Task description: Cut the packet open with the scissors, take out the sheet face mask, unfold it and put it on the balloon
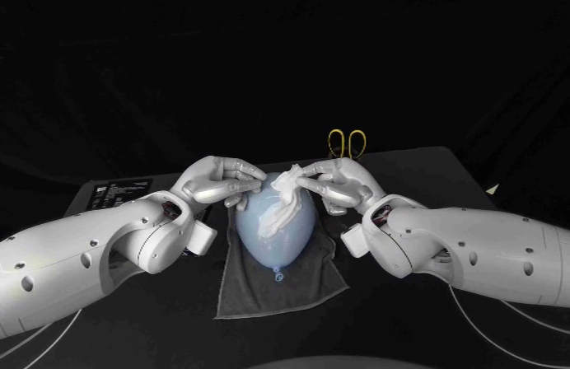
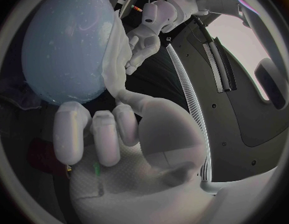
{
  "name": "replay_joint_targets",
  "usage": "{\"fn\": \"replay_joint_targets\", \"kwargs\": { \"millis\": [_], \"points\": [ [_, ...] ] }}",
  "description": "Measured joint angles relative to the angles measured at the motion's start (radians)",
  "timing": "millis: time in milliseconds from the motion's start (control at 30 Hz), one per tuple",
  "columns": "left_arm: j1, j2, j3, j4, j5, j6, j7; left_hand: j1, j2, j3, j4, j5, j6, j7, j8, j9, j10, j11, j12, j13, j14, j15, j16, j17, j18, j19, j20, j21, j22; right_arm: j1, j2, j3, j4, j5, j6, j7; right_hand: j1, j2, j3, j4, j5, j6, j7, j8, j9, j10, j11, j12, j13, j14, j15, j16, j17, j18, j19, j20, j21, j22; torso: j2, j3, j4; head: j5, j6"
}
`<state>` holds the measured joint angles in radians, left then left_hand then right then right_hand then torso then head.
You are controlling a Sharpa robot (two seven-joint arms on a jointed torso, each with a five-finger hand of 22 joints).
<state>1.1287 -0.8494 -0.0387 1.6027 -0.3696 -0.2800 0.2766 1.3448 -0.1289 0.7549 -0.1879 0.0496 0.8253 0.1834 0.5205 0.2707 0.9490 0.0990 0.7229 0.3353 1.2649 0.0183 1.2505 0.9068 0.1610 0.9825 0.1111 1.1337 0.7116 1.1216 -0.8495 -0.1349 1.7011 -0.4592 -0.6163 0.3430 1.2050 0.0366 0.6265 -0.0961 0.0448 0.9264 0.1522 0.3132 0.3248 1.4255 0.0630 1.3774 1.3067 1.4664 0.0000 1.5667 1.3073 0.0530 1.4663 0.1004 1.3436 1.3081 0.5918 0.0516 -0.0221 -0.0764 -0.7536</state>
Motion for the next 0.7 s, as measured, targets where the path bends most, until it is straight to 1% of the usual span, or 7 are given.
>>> {"fn": "replay_joint_targets", "kwargs": {
  "millis": [67, 200, 400, 467, 533, 633, 700],
  "points": [
    [0.000, 0.000, 0.000, 0.000, 0.000, 0.000, 0.000, 0.002, 0.002, 0.001, -0.001, 0.000, 0.000, 0.000, 0.000, 0.000, 0.000, 0.000, 0.000, 0.000, 0.000, 0.000, 0.000, 0.000, 0.002, 0.000, 0.000, 0.000, 0.000, 0.000, 0.000, 0.000, 0.000, 0.009, -0.002, 0.002, -0.038, -0.026, -0.036, 0.020, 0.001, -0.006, 0.005, -0.005, -0.001, -0.003, 0.004, -0.004, 0.000, 0.000, 0.000, 0.000, 0.000, 0.000, 0.000, 0.000, -0.006, 0.000, 0.000, 0.0000, 0.0000, 0.000, 0.000],
    [0.000, -0.001, 0.000, 0.000, 0.001, 0.000, 0.000, 0.003, 0.003, 0.001, -0.001, 0.000, 0.000, 0.000, 0.000, 0.000, 0.000, 0.000, 0.000, 0.000, 0.000, 0.000, 0.000, 0.000, 0.009, 0.000, 0.000, 0.000, 0.000, 0.000, 0.000, 0.000, 0.001, 0.022, -0.005, 0.004, -0.086, -0.048, -0.079, 0.053, 0.002, -0.016, 0.005, -0.014, -0.011, 0.000, 0.007, -0.004, 0.001, 0.000, 0.000, 0.000, 0.000, 0.000, -0.004, 0.004, -0.006, 0.000, 0.000, 0.0000, 0.0000, 0.000, 0.001],
    [0.000, -0.001, 0.000, 0.000, 0.002, 0.000, 0.000, 0.004, 0.004, 0.001, -0.001, 0.000, 0.000, 0.000, 0.000, -0.001, -0.002, 0.002, -0.001, 0.000, 0.000, 0.000, 0.000, 0.000, 0.009, -0.004, -0.004, 0.000, 0.000, 0.000, -0.001, 0.000, 0.002, 0.033, -0.006, 0.006, -0.092, -0.050, -0.082, 0.055, 0.002, -0.016, 0.005, -0.014, -0.012, 0.000, 0.007, -0.004, 0.001, 0.000, 0.000, -0.002, 0.001, 0.000, -0.004, 0.004, -0.006, 0.000, 0.000, 0.0000, 0.0000, -0.001, 0.002],
    [0.000, -0.002, 0.000, 0.000, 0.002, 0.000, 0.000, 0.004, 0.004, 0.001, -0.001, 0.000, 0.000, 0.000, 0.000, -0.001, -0.002, 0.002, -0.001, 0.000, 0.000, 0.000, 0.000, 0.000, 0.009, -0.004, -0.004, 0.000, 0.000, 0.000, -0.001, 0.000, 0.002, 0.034, -0.007, 0.006, -0.092, -0.049, -0.085, 0.052, 0.002, -0.016, 0.005, -0.014, -0.012, 0.000, 0.007, -0.004, 0.001, 0.000, 0.000, 0.000, 0.001, 0.000, -0.004, 0.004, -0.006, -0.001, 0.000, 0.0000, 0.0000, -0.001, 0.002],
    [0.000, -0.002, 0.000, 0.000, 0.003, 0.000, 0.000, 0.004, 0.004, 0.001, -0.001, -0.001, 0.000, 0.000, 0.000, -0.001, -0.002, 0.002, -0.001, 0.000, 0.000, 0.000, 0.000, 0.000, 0.009, -0.004, -0.004, 0.000, 0.000, 0.000, -0.001, 0.000, 0.002, 0.034, -0.007, 0.006, -0.072, -0.030, -0.079, 0.047, 0.002, -0.007, -0.003, -0.011, -0.011, 0.000, 0.007, -0.004, 0.001, 0.000, 0.000, 0.001, 0.001, 0.000, -0.004, 0.004, -0.006, -0.001, 0.000, 0.0000, 0.0000, -0.001, 0.002],
    [0.000, -0.002, 0.000, 0.000, 0.003, 0.000, 0.000, 0.004, 0.004, 0.001, -0.001, -0.001, 0.000, 0.000, 0.000, -0.001, -0.002, 0.002, -0.001, -0.001, 0.000, 0.000, 0.000, 0.000, 0.009, -0.004, -0.004, 0.000, 0.001, 0.000, -0.002, 0.000, 0.002, 0.034, -0.008, 0.005, -0.007, 0.002, -0.041, -0.004, 0.001, 0.015, -0.020, 0.012, -0.003, 0.008, -0.001, 0.003, 0.002, -0.002, -0.002, 0.001, 0.001, 0.000, -0.004, 0.004, 0.010, -0.001, 0.000, 0.0000, 0.0000, -0.002, 0.002],
    [0.000, -0.002, 0.000, 0.001, 0.003, 0.001, 0.000, 0.004, 0.004, 0.001, -0.001, -0.001, 0.000, 0.000, 0.000, -0.001, -0.002, 0.002, -0.001, -0.001, 0.000, 0.000, 0.000, -0.001, 0.009, -0.004, -0.004, 0.000, 0.001, 0.000, -0.002, 0.000, 0.002, 0.031, -0.011, 0.003, 0.014, 0.003, -0.008, -0.039, -0.001, 0.036, -0.025, 0.033, 0.003, 0.024, -0.013, 0.029, 0.001, -0.002, -0.010, 0.001, 0.001, 0.000, -0.002, 0.001, 0.033, -0.001, 0.000, 0.0000, 0.0001, -0.002, 0.002]
  ]
}}
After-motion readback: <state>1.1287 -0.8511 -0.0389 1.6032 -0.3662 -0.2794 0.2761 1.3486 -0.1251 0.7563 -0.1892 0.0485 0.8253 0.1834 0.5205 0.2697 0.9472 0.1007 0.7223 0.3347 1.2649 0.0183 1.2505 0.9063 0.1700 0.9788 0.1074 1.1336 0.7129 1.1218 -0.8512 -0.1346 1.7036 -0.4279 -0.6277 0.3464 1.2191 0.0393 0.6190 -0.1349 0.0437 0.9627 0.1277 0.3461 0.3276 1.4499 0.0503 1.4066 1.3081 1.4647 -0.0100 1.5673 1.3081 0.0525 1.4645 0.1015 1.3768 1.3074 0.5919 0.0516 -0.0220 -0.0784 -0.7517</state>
